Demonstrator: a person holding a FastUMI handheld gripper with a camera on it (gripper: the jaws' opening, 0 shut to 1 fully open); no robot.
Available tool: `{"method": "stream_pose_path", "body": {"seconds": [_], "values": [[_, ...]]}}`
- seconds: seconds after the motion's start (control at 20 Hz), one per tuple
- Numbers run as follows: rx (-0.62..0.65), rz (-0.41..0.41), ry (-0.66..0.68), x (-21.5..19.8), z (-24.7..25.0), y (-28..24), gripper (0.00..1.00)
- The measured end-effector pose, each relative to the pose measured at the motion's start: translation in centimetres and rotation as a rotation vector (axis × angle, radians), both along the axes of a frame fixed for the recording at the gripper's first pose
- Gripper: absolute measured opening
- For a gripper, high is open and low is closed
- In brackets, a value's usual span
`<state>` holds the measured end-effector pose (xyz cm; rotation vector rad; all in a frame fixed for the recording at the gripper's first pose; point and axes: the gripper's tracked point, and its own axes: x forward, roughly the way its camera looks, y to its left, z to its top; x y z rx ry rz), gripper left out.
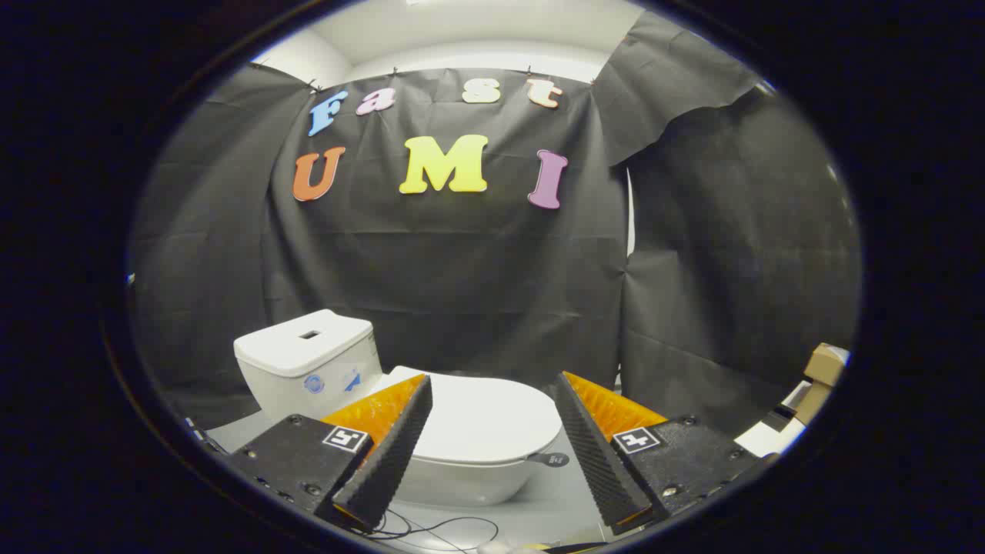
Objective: Open the toilet lid.
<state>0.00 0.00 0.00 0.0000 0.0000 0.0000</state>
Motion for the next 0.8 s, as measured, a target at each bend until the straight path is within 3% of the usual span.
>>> {"method": "stream_pose_path", "body": {"seconds": [0.8], "values": [[0.002, 0.006, 0.010, 1.3, -0.2, -0.2, 1.00]]}}
